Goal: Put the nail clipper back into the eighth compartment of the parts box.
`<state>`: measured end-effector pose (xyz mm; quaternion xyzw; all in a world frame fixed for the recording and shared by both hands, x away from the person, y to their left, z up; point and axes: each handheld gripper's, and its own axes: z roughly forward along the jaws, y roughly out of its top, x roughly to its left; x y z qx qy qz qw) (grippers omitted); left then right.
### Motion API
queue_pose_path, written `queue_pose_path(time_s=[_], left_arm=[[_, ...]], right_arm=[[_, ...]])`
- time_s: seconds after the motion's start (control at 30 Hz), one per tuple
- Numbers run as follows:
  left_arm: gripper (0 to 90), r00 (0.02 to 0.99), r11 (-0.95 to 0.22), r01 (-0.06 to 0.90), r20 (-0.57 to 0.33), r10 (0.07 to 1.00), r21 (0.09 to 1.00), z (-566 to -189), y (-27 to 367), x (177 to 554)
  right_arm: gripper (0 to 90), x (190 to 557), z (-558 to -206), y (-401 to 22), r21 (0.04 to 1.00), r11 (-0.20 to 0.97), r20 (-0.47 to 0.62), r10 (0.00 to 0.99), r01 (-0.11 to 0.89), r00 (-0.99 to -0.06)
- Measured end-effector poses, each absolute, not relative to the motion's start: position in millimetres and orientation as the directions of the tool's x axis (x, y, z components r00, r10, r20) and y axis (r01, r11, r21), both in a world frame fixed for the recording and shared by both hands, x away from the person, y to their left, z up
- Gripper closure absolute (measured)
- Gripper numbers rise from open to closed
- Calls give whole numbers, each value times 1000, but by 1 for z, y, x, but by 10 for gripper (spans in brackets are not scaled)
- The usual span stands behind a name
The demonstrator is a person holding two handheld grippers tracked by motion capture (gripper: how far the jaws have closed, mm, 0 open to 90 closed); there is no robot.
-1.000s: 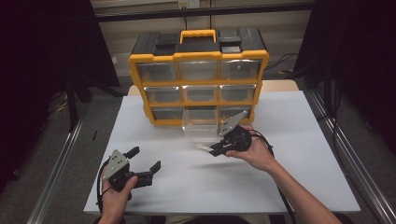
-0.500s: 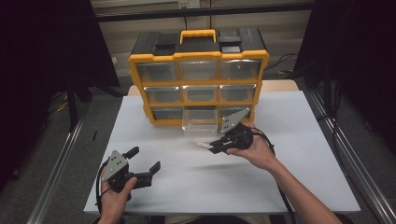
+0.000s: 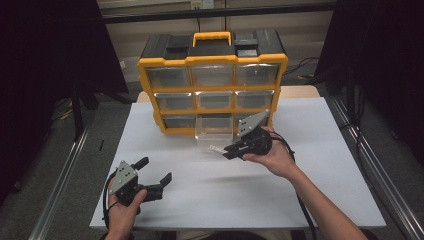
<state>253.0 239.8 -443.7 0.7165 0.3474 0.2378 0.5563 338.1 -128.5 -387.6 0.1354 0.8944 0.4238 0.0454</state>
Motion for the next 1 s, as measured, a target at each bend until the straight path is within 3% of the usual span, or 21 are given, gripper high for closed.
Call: queue_pose_path(time_s=[1.0], left_arm=[[37, 644, -144, 239, -46, 764, 960, -444, 239, 254]], right_arm=[[778, 365, -343, -125, 749, 630, -2, 315, 208, -949]])
